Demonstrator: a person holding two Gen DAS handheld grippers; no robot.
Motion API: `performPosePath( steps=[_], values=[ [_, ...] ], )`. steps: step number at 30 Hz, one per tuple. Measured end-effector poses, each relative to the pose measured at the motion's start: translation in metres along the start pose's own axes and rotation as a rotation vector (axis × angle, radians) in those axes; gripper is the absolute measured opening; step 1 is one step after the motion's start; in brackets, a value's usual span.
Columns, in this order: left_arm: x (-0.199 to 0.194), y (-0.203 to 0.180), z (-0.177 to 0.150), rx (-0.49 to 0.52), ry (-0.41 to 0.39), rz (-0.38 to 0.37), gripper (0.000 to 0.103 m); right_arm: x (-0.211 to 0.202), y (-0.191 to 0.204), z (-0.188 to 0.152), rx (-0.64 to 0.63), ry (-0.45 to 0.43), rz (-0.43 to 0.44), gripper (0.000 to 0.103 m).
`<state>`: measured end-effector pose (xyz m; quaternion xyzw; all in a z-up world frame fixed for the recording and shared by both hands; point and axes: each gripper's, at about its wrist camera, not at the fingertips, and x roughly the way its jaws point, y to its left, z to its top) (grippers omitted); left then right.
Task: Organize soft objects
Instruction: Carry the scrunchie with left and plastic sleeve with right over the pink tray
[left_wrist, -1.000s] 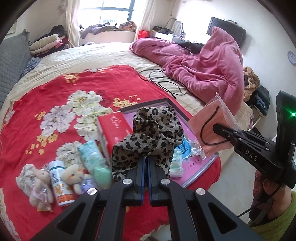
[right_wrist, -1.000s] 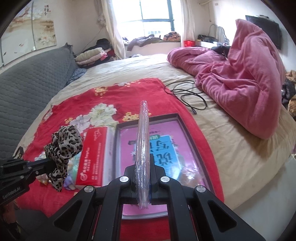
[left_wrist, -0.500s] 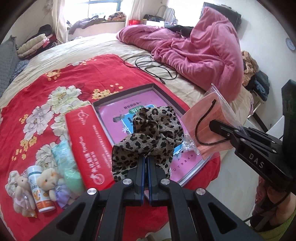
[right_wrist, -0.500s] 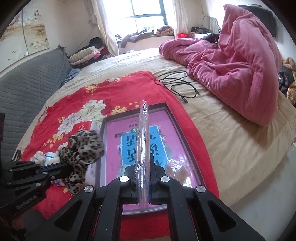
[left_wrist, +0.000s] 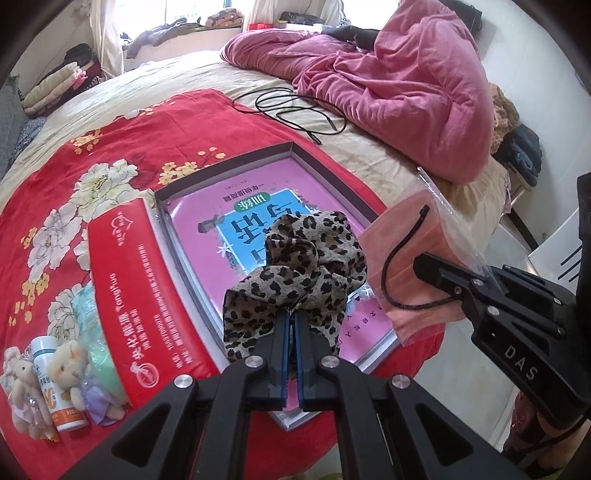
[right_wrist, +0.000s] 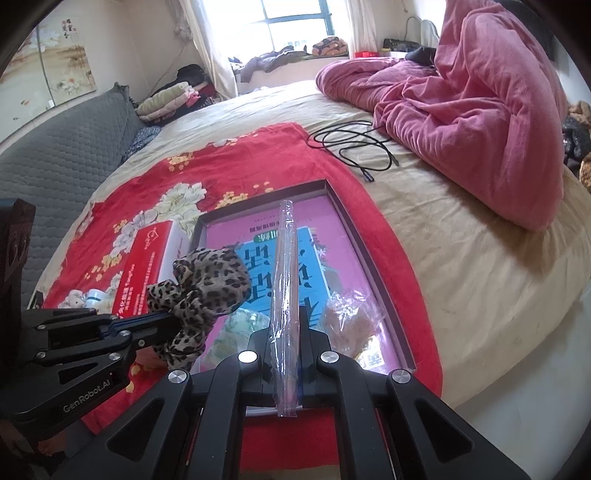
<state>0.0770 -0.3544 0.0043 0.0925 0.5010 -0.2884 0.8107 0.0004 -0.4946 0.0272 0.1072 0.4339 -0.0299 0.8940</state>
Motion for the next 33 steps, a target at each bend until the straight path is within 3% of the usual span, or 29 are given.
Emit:
performPosePath(
  steps=[25, 33],
  values=[
    [0.035, -0.004, -0.003, -0.021, 0.062, 0.016, 0.003, 0.046, 0.007, -0.008, -0.073, 0.131, 0.046, 0.005],
    [0.042, -0.004, -0.004, -0.023, 0.073, 0.008, 0.004, 0.061, 0.000, -0.014, -0.068, 0.162, 0.035, 0.011]
  ],
)
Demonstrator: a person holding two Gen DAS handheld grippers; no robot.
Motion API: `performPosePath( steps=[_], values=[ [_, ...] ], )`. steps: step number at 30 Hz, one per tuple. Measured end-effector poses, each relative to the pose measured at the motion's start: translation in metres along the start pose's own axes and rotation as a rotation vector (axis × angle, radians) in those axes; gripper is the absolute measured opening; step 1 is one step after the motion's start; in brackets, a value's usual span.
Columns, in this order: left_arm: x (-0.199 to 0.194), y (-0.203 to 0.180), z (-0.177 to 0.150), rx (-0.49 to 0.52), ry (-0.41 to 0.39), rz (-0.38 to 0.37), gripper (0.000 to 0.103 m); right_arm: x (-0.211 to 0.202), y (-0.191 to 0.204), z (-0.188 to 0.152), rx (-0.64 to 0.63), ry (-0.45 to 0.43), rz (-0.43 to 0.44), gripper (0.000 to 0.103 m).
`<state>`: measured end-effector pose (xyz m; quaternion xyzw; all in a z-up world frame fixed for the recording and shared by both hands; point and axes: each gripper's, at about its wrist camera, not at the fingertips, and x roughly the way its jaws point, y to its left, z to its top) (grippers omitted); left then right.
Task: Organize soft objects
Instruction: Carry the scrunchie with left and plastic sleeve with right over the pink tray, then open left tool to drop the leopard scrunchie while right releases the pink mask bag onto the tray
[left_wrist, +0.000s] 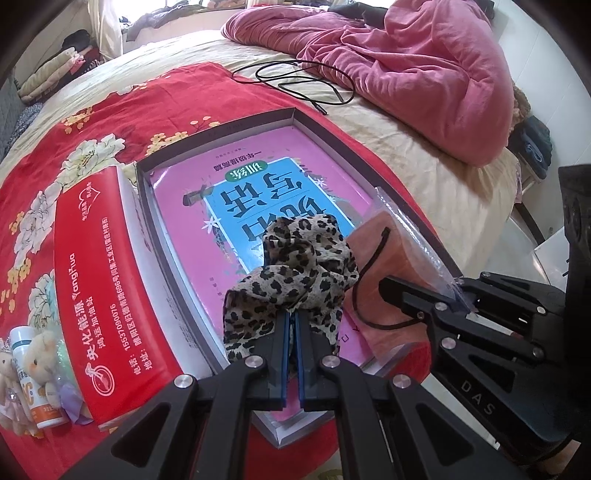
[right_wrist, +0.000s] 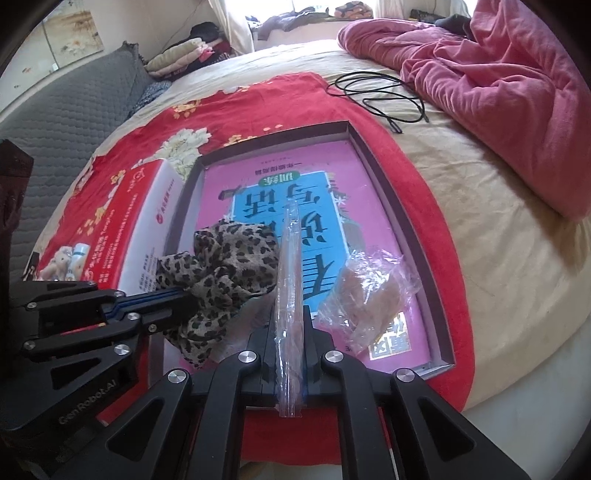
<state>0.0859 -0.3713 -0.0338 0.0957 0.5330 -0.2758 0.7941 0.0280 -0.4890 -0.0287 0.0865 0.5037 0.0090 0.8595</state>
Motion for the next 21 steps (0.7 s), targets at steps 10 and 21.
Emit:
performPosePath(
  steps=[10, 21],
  values=[
    [0.003, 0.002, 0.000, -0.009, 0.000, -0.006, 0.004, 0.003, -0.006, 0.002, -0.004, -0.009, -0.059, 0.032],
    [0.008, 0.000, 0.002, -0.007, 0.000, -0.003, 0.004, -0.003, -0.023, 0.006, 0.041, -0.030, -0.121, 0.048]
  ],
)
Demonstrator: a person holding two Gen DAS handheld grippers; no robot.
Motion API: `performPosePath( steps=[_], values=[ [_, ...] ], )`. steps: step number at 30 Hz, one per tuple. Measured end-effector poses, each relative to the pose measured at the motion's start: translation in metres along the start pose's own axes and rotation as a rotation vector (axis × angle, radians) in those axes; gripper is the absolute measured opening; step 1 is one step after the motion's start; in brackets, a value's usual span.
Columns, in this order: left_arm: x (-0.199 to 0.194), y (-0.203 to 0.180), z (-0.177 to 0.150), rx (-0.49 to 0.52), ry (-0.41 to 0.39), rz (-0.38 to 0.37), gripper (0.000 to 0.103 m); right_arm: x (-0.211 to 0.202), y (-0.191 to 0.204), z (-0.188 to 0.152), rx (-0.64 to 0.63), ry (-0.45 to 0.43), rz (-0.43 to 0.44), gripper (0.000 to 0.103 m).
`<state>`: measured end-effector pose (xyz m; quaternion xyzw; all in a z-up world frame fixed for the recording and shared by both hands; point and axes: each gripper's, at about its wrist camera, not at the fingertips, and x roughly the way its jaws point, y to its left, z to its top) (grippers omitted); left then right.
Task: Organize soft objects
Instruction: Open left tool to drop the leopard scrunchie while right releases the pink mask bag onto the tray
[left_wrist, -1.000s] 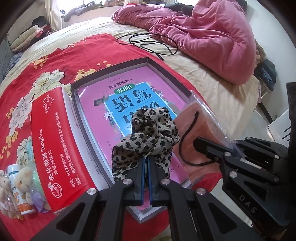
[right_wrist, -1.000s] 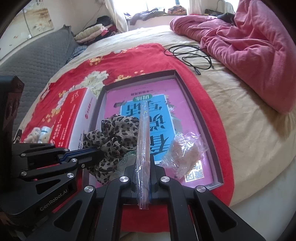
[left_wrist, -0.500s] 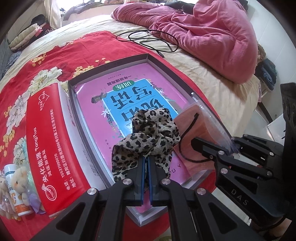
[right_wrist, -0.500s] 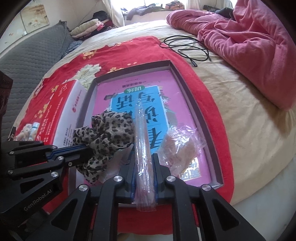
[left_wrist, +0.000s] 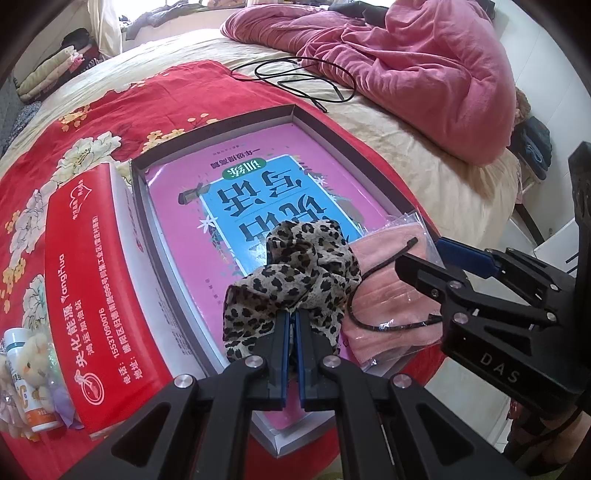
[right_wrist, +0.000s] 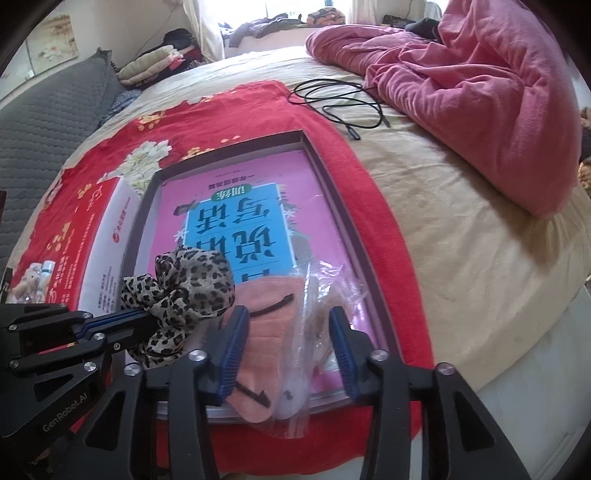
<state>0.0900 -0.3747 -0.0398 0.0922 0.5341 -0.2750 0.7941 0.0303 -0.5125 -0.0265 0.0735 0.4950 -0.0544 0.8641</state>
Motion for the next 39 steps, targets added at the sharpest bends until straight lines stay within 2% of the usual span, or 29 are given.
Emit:
performPosePath(
  steps=[8, 14, 18, 22, 24, 25, 27, 39],
  values=[
    [-0.001, 0.001, 0.001, -0.007, 0.001, -0.002, 0.004, -0.007, -0.004, -0.001, 0.000, 0.002, -0.023, 0.049],
    [-0.003, 0.000, 0.000, -0.003, -0.001, 0.000, 0.011, -0.017, -0.006, -0.002, 0.003, -0.014, -0.040, 0.054],
    [-0.007, 0.000, -0.001, 0.004, -0.015, -0.002, 0.023, -0.018, -0.006, -0.002, -0.006, -0.009, -0.059, 0.054],
    [-0.013, -0.001, -0.002, 0.012, -0.027, -0.011, 0.028, -0.021, -0.005, -0.001, -0.004, -0.013, -0.064, 0.054],
    [-0.017, -0.002, -0.002, 0.014, -0.035, -0.009, 0.035, -0.023, -0.005, 0.000, -0.001, -0.016, -0.064, 0.055],
    [-0.019, -0.002, -0.001, 0.014, -0.039, -0.010, 0.040, -0.024, -0.004, 0.000, 0.000, -0.018, -0.065, 0.056],
    [-0.023, -0.001, -0.001, 0.012, -0.046, -0.011, 0.043, -0.027, -0.004, 0.001, 0.000, -0.022, -0.074, 0.065],
    [-0.054, -0.002, 0.001, 0.023, -0.106, 0.004, 0.047, -0.043, 0.004, 0.009, -0.007, -0.052, -0.087, 0.067]
  ],
)
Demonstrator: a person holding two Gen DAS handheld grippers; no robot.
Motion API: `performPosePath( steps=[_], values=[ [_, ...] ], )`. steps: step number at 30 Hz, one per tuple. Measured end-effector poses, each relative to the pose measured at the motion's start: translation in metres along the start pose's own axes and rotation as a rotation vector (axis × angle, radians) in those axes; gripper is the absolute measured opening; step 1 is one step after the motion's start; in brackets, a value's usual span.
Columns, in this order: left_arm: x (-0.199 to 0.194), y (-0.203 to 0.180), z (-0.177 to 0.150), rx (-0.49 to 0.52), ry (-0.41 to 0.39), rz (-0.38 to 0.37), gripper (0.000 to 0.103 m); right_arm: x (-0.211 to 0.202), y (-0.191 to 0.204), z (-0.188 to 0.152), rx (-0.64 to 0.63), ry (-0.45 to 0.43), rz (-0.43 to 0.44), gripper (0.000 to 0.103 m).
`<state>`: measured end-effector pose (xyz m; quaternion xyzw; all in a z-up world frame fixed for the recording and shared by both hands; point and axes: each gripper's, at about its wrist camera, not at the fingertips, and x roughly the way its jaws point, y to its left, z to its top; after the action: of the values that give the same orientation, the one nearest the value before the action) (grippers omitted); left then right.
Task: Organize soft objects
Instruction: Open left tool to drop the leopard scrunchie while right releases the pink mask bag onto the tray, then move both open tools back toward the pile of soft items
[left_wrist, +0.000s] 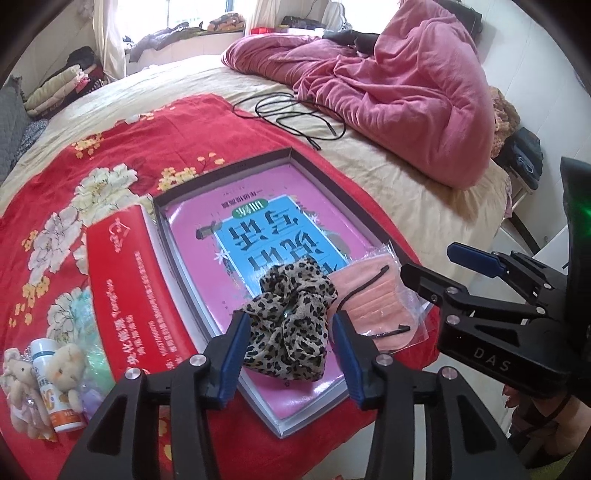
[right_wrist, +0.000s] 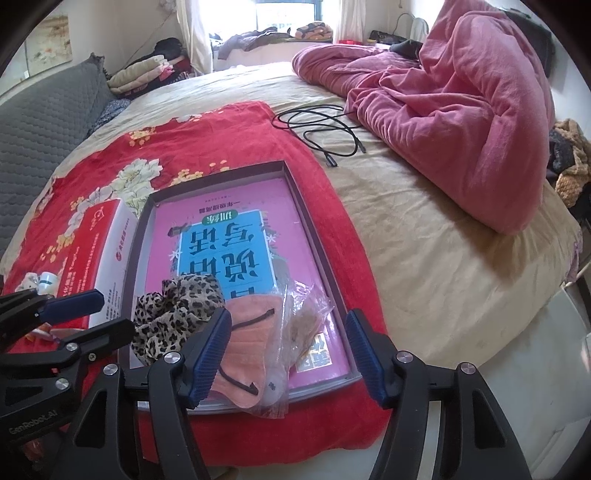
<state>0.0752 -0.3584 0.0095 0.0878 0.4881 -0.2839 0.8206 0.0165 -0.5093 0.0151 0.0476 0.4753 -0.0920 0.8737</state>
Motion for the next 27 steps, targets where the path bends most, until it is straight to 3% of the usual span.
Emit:
performPosePath(
  steps=[6, 9, 27],
  values=[
    [-0.015, 0.005, 0.000, -0.009, -0.028, 0.012, 0.055, -0.009, 0.005, 0.004, -0.011, -0.013, -0.011, 0.068],
    [-0.023, 0.011, 0.000, -0.027, -0.041, 0.017, 0.056, -0.014, 0.010, 0.006, -0.020, -0.021, -0.019, 0.075],
    [-0.079, 0.068, -0.020, -0.130, -0.124, 0.073, 0.060, -0.045, 0.066, 0.011, -0.107, -0.076, -0.005, 0.076]
  ],
)
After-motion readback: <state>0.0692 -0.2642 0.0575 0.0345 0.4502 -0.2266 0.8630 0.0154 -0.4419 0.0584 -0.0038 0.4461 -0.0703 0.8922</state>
